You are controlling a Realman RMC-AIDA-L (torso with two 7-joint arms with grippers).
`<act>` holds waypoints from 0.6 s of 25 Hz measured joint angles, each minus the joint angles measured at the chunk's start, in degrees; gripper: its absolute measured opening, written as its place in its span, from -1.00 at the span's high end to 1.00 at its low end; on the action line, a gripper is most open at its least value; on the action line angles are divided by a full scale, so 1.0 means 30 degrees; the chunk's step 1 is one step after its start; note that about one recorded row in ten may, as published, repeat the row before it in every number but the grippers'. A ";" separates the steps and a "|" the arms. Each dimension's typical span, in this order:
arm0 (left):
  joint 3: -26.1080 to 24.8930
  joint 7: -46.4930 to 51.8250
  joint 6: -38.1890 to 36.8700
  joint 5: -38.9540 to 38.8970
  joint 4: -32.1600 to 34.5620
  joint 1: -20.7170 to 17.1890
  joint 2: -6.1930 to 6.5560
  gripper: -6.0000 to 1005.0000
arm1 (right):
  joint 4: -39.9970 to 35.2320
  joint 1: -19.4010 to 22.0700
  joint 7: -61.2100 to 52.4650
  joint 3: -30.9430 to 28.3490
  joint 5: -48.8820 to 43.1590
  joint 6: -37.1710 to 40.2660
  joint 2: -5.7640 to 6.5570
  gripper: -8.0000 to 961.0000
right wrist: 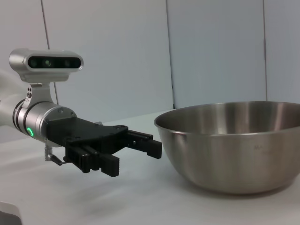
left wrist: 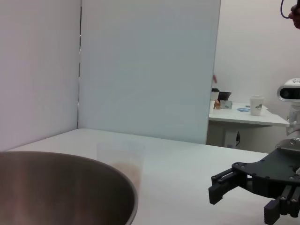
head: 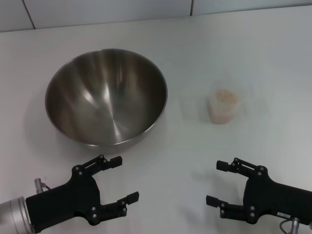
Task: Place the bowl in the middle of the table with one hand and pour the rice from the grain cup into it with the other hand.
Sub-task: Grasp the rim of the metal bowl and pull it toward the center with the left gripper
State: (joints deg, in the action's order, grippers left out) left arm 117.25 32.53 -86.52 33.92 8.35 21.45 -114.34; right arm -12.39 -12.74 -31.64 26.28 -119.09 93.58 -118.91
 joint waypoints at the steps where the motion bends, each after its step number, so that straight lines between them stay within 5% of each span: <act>1: 0.0000 0.0000 0.0000 0.0000 0.0000 0.0000 0.0000 -0.68 | 0.0001 -0.0001 0.0001 0.0001 0.0000 0.0000 0.0000 -0.70; 9: 0.0000 0.0139 -0.0251 0.0000 0.0022 0.0056 0.0001 -0.65 | -0.0001 0.0008 0.0001 0.0001 0.0001 0.0000 0.0000 -0.70; 15: -0.1561 -0.0205 -0.5008 -0.0207 0.0335 -0.0251 0.0021 -0.63 | 0.0001 0.0090 0.0001 0.0001 0.0002 0.0001 -0.0005 -0.70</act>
State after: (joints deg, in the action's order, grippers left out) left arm 112.56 31.92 -101.55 33.30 9.36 20.69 -114.28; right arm -12.39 -12.47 -31.64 26.28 -119.08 93.58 -118.92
